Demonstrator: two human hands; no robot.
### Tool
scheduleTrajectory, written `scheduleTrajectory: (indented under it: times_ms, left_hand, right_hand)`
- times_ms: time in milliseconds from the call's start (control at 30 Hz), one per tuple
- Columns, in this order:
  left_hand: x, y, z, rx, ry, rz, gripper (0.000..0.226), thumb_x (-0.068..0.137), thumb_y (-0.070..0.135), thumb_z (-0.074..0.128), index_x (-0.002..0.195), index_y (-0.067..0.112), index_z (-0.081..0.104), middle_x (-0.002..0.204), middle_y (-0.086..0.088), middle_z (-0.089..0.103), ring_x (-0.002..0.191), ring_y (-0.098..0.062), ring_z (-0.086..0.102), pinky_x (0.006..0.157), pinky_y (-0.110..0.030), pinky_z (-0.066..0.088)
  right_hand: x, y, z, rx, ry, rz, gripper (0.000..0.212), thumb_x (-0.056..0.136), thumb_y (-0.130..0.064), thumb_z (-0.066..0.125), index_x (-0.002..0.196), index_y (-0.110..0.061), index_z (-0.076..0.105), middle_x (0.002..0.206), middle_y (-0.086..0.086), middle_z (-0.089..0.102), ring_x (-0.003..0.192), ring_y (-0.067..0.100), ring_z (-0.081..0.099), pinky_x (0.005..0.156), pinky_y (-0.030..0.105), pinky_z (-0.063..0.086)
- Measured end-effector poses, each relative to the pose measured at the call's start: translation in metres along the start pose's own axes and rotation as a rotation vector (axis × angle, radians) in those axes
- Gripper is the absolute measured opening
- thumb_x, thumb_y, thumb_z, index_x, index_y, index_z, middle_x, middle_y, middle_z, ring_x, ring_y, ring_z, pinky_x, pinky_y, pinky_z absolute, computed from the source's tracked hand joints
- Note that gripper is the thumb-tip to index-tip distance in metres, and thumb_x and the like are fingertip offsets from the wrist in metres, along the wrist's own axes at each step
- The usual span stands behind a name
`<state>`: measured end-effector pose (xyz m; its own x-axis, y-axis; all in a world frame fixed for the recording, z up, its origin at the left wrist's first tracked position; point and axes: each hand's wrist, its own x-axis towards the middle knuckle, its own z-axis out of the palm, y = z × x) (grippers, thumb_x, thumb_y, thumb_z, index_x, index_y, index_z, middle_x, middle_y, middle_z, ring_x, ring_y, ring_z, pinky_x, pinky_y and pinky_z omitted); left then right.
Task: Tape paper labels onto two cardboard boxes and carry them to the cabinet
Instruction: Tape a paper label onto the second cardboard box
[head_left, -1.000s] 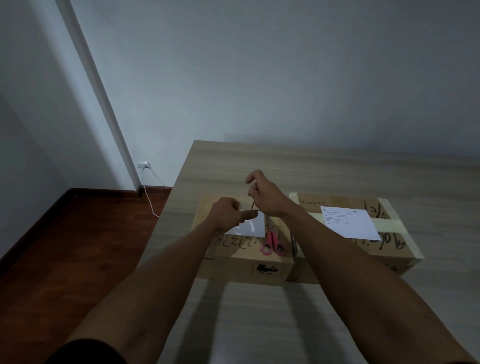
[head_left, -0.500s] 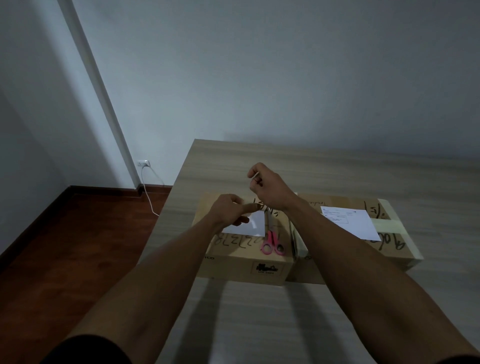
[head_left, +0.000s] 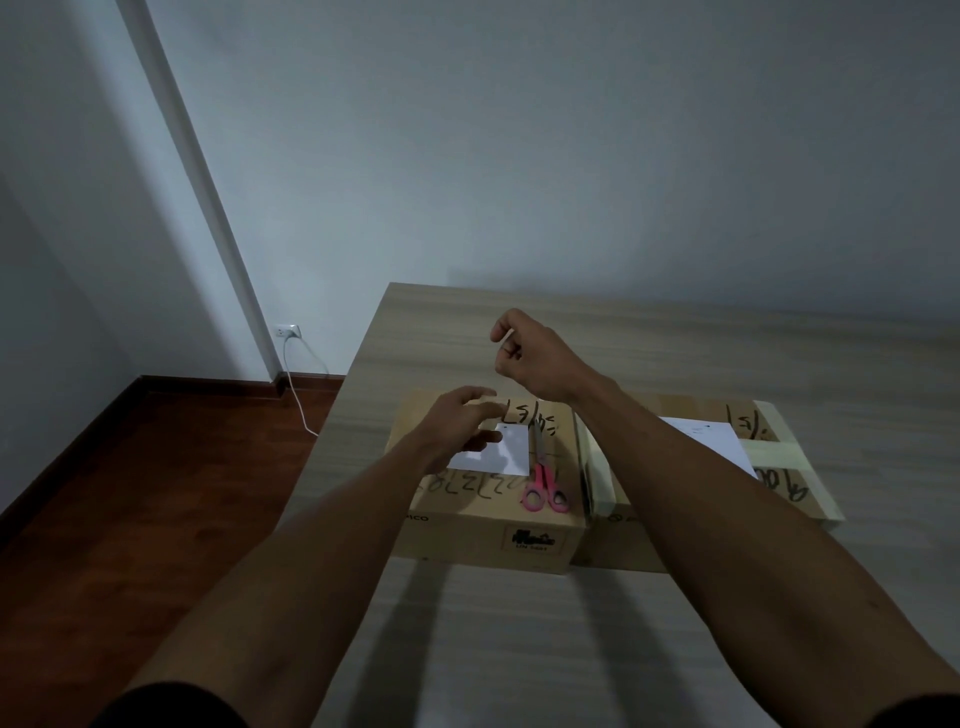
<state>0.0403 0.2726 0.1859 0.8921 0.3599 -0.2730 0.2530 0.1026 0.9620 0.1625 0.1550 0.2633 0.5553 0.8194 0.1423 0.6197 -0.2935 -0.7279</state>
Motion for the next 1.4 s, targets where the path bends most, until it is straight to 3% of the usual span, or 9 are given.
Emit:
scheduleTrajectory:
  times_ms: [167,267,367,933,1100,1200,1267,1333,1400]
  left_hand:
    - [-0.001,0.0,0.001,0.055,0.03,0.015,0.036,0.092,0.044,0.074,0.103,0.01,0.07,0.099,-0.01,0.068,0.082,-0.027,0.077,0.06,-0.031,0.055]
    - [0.001,-0.001,0.0,0.1,0.056,0.031,0.043,0.089,0.041,0.078,0.108,0.004,0.071,0.111,-0.019,0.069,0.102,-0.036,0.072,0.076,-0.039,0.062]
    - [-0.002,-0.001,0.0,0.068,0.007,0.078,0.059,0.09,0.031,0.078,0.141,0.027,0.049,0.119,-0.011,0.065,0.105,-0.036,0.071,0.075,-0.037,0.062]
    - [-0.011,0.008,0.008,0.06,-0.112,0.079,0.062,0.094,0.024,0.074,0.138,0.051,0.041,0.119,-0.01,0.063,0.112,-0.03,0.068,0.082,-0.04,0.058]
    - [-0.014,0.005,0.006,0.091,-0.115,0.093,0.056,0.094,0.026,0.074,0.132,0.055,0.045,0.12,-0.01,0.065,0.108,-0.03,0.07,0.087,-0.044,0.06]
    - [-0.012,0.0,0.005,0.072,-0.102,0.089,0.053,0.094,0.025,0.075,0.127,0.057,0.049,0.117,-0.01,0.068,0.096,-0.023,0.068,0.089,-0.046,0.061]
    - [-0.01,-0.002,0.005,0.048,-0.077,0.079,0.051,0.093,0.027,0.076,0.126,0.057,0.05,0.115,-0.011,0.068,0.094,-0.023,0.067,0.088,-0.046,0.062]
    - [-0.009,-0.003,0.005,0.021,-0.067,0.067,0.049,0.094,0.029,0.075,0.126,0.056,0.049,0.116,-0.014,0.067,0.098,-0.027,0.067,0.086,-0.044,0.062]
    - [-0.009,-0.004,0.006,-0.007,-0.076,0.05,0.05,0.095,0.027,0.073,0.13,0.053,0.048,0.118,-0.019,0.065,0.103,-0.033,0.067,0.084,-0.043,0.063]
  right_hand:
    - [0.003,-0.004,-0.004,0.018,0.058,-0.013,0.024,0.092,0.002,0.059,0.11,-0.014,0.053,0.088,0.019,0.066,0.066,0.018,0.056,0.061,0.036,0.047]
    - [0.0,-0.002,-0.005,0.013,0.044,-0.01,0.027,0.091,0.002,0.063,0.112,-0.013,0.053,0.089,0.019,0.067,0.069,0.018,0.058,0.064,0.036,0.048]
    - [-0.001,-0.001,-0.006,0.01,0.03,-0.009,0.031,0.09,0.001,0.064,0.115,-0.013,0.052,0.089,0.018,0.069,0.071,0.021,0.06,0.064,0.038,0.049]
    - [0.004,-0.001,-0.008,-0.056,0.004,-0.016,0.029,0.093,-0.001,0.064,0.116,-0.013,0.051,0.087,0.009,0.07,0.08,0.022,0.068,0.07,0.034,0.053]
    - [0.011,0.007,-0.006,0.099,0.162,0.273,0.047,0.083,-0.004,0.079,0.12,-0.013,0.053,0.1,0.007,0.06,0.084,0.02,0.059,0.067,0.032,0.048]
    - [0.009,0.019,-0.003,0.054,0.263,0.491,0.028,0.09,-0.002,0.066,0.116,-0.003,0.055,0.105,0.019,0.064,0.091,0.032,0.067,0.073,0.041,0.054]
    - [-0.001,0.026,0.002,-0.037,0.157,0.592,0.006,0.093,0.0,0.06,0.096,0.006,0.059,0.088,0.024,0.066,0.083,0.038,0.072,0.07,0.047,0.061]
    - [-0.017,0.034,0.012,-0.124,0.012,0.673,0.018,0.094,0.001,0.061,0.076,0.005,0.059,0.07,0.023,0.062,0.063,0.036,0.069,0.055,0.043,0.06]
    - [-0.032,0.039,0.024,-0.196,-0.098,0.708,0.014,0.093,0.0,0.065,0.081,0.006,0.062,0.072,0.023,0.061,0.064,0.035,0.066,0.064,0.044,0.06]
